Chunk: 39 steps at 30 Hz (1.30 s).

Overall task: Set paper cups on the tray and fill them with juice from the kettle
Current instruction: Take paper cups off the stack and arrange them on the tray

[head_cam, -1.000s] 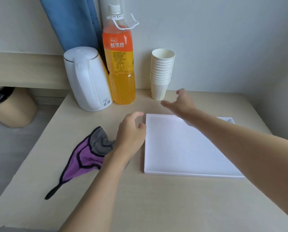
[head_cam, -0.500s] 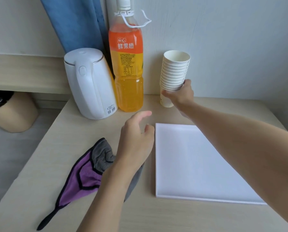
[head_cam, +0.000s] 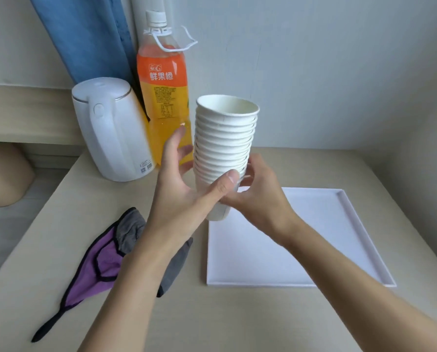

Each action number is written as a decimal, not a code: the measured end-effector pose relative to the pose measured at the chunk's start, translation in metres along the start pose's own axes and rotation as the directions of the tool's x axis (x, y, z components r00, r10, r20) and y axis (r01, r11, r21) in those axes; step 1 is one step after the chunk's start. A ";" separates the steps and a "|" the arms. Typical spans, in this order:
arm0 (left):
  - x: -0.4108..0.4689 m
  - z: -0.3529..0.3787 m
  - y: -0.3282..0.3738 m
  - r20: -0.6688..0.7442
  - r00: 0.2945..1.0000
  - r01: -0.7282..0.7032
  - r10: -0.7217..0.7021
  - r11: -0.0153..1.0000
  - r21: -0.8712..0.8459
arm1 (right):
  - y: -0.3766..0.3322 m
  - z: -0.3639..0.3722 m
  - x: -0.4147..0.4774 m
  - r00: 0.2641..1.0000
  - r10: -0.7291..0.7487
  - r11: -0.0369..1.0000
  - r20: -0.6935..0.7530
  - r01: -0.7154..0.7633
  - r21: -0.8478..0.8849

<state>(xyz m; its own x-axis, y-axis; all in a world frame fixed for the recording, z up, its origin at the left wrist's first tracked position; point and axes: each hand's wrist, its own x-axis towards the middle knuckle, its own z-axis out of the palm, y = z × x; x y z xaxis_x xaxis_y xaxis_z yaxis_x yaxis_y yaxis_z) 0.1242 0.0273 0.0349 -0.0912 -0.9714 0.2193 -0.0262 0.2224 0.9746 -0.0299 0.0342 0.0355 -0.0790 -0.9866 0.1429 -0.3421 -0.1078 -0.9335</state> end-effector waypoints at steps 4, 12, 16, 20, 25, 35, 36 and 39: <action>-0.004 0.005 0.008 0.007 0.991 -0.132 0.132 0.991 -0.008 | -0.007 0.004 -0.018 0.996 -0.034 0.999 0.087 0.036 -0.022; -0.010 0.001 0.003 0.002 0.982 -0.185 0.188 0.965 0.185 | -0.015 -0.031 -0.035 1.000 0.007 0.985 -0.010 -0.005 0.171; -0.009 -0.003 -0.004 0.040 0.981 -0.194 0.191 0.929 0.315 | -0.027 -0.038 -0.030 0.994 -0.109 0.965 -0.009 0.108 0.238; -0.010 0.000 -0.003 0.070 0.970 -0.238 0.232 0.860 0.452 | -0.021 -0.031 -0.028 0.996 -0.082 0.964 -0.038 0.089 0.252; -0.010 0.006 0.001 0.091 0.970 -0.240 0.225 0.828 0.506 | -0.020 -0.035 -0.024 0.993 -0.065 0.954 -0.095 0.090 0.286; -0.006 -0.010 -0.001 0.041 0.984 -0.161 0.172 0.771 0.617 | -0.028 -0.051 -0.019 0.947 -0.075 0.902 -0.313 0.199 0.384; -0.004 -0.014 -0.003 0.003 0.985 -0.138 0.171 0.781 0.610 | -0.029 -0.054 -0.018 0.936 -0.087 0.899 -0.340 0.221 0.379; 0.000 -0.023 -0.009 -0.122 0.977 -0.093 0.177 0.861 0.501 | -0.023 -0.055 -0.014 0.914 -0.119 0.911 -0.388 0.256 0.324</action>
<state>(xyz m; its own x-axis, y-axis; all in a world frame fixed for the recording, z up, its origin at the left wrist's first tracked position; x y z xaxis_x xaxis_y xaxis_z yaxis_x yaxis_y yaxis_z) 0.1478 0.0230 0.0269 0.0274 -0.9195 0.3921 -0.5125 0.3238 0.7953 -0.0720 0.0575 0.0728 -0.3950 -0.8413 0.3690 -0.0289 -0.3901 -0.9203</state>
